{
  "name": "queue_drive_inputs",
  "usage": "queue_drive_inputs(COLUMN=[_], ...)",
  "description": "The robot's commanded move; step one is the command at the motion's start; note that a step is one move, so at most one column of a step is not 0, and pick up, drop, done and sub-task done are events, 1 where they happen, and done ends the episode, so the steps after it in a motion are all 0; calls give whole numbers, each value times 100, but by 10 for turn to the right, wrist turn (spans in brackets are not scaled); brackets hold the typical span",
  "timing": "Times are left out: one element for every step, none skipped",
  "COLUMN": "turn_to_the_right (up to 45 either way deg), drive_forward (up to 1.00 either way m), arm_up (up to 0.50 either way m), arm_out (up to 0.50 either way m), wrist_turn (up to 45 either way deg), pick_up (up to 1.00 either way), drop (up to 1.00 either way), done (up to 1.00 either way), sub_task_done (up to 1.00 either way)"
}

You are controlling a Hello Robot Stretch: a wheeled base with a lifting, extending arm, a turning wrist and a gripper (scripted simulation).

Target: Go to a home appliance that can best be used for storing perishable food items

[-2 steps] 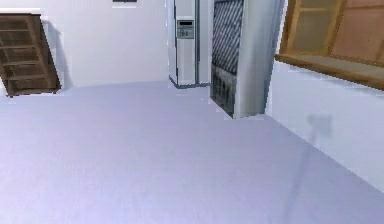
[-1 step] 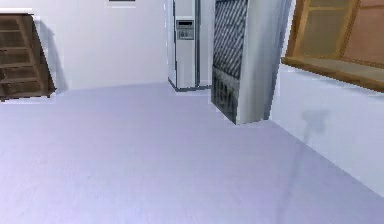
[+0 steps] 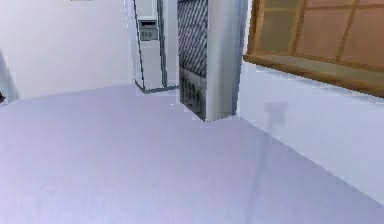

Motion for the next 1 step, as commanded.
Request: queue_drive_inputs(turn_to_the_right=[0], drive_forward=[100], arm_up=[0], arm_out=[0], wrist_turn=[0], pick_up=[0], drop=[0], done=[0], sub_task_done=[0])
